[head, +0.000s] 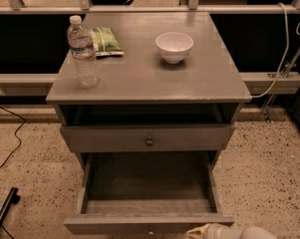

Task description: Close middle drawer

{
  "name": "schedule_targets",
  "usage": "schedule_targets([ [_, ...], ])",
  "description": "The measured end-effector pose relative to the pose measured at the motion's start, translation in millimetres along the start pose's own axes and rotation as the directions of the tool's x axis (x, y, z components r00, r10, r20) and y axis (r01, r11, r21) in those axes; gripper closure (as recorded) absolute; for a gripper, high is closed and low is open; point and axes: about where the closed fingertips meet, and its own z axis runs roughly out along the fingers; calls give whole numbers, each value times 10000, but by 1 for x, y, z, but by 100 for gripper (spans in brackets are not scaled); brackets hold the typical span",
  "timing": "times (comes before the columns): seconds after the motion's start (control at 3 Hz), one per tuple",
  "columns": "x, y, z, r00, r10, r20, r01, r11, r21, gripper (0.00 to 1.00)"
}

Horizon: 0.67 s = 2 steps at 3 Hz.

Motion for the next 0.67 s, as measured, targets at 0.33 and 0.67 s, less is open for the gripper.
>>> schedule_targets([
  [0.33,2,-1,8,9999,56,-135,-57,10000,-64,100],
  [0.67,5,-15,13,9993,322,-176,-320,9994,153,100],
])
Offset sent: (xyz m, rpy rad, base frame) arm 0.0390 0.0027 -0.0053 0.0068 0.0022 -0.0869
